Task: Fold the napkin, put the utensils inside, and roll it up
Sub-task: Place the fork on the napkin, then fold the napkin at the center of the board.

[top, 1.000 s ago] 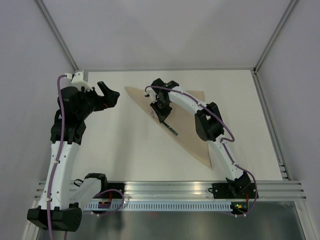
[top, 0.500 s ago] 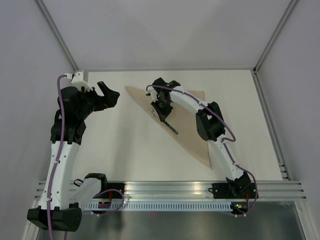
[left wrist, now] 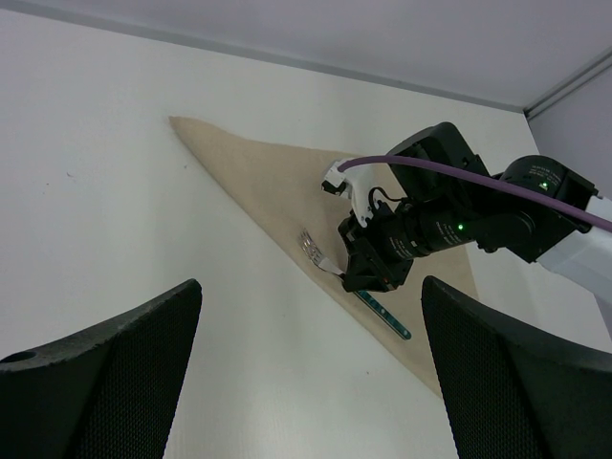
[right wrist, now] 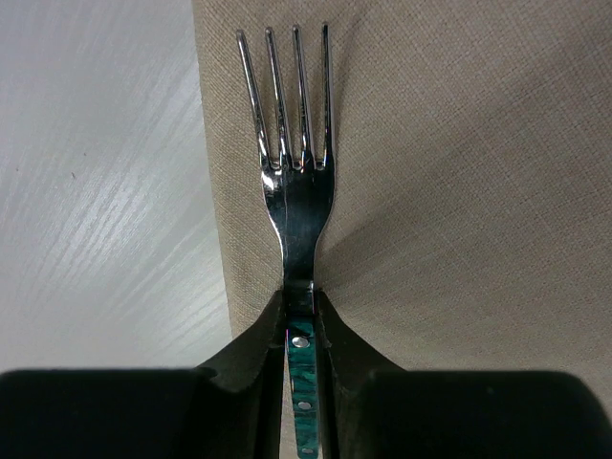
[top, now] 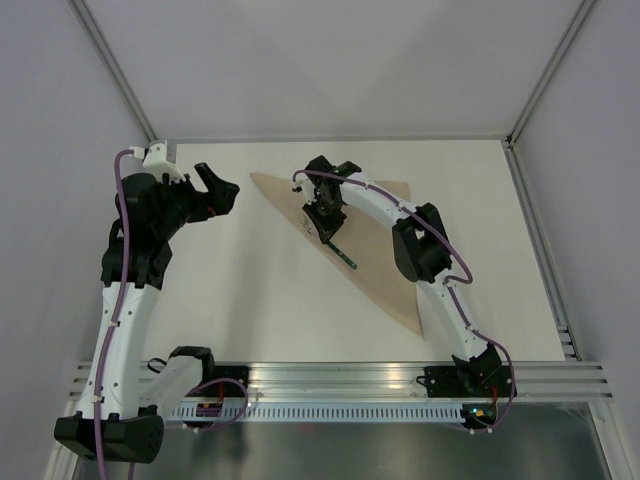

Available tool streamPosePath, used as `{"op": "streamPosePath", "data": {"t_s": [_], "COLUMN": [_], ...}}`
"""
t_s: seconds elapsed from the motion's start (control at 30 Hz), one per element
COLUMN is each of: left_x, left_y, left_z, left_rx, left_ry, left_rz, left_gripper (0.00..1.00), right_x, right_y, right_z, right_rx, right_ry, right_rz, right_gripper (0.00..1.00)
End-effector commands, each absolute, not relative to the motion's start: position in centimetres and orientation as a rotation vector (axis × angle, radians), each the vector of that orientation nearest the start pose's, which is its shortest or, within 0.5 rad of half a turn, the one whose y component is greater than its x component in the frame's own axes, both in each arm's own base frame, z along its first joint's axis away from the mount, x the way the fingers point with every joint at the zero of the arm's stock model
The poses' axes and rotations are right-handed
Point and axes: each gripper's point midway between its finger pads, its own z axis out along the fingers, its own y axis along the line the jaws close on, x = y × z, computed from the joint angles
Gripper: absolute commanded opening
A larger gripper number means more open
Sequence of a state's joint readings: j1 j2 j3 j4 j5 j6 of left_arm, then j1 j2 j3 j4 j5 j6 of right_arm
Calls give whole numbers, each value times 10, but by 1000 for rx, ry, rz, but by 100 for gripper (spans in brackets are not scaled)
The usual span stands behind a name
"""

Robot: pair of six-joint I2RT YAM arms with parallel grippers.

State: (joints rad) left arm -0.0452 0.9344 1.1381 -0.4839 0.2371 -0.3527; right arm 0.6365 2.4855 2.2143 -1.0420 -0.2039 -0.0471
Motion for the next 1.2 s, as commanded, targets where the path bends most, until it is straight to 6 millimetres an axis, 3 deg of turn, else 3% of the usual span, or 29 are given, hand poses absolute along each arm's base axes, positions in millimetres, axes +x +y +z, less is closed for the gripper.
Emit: {"op": "streamPosePath", "data": {"t_s": [0.0,0.27,0.43,0.53,0.6,0.63,0.67,0.7,0.73,0.8,0.83,0.87,0.9,0.93,1.0,1.03,1.13,1.17], "left_x": [309,313,313,312,313,313,306,304,307,296,299,288,287,275,270,254,238,223], "left_y": [-65,-65,-76,-90,-98,-101,-111,-118,-120,-151,-156,-182,-190,-213,-228,-249,-272,-290], "left_z": [325,331,342,342,348,341,344,342,337,331,321,313,306,295,277,266,237,242], "left_rx": [-127,-145,-106,-29,16,23,63,85,80,165,167,232,240,315,358,459,600,641], "left_ry": [1877,1866,1811,1775,1722,1724,1700,1689,1669,1657,1657,1664,1663,1644,1638,1599,1558,1507], "left_rz": [-469,-480,-554,-625,-658,-665,-678,-678,-650,-670,-636,-676,-660,-684,-635,-642,-572,-615], "left_gripper": [100,100,100,100,100,100,100,100,100,100,100,100,100,100,100,100,100,100], "right_x": [387,391,398,409,422,426,438,446,444,462,457,463,466,462,459,453,441,440], "right_y": [320,323,323,318,301,294,275,268,254,219,202,178,166,142,123,102,79,66], "right_z": [46,72,100,139,158,177,186,197,210,227,234,238,244,246,251,249,242,240], "right_rx": [-939,-931,-919,-867,-794,-762,-701,-629,-590,-476,-442,-383,-358,-304,-259,-215,-176,-153], "right_ry": [2736,2680,2612,2519,2485,2440,2423,2397,2376,2322,2308,2298,2267,2265,2239,2245,2265,2268], "right_rz": [358,389,381,399,403,423,425,458,473,490,481,456,448,430,434,421,423,408], "right_gripper": [21,49,51,52,52,53,53,53,54,55,55,56,56,56,57,57,57,57]}}
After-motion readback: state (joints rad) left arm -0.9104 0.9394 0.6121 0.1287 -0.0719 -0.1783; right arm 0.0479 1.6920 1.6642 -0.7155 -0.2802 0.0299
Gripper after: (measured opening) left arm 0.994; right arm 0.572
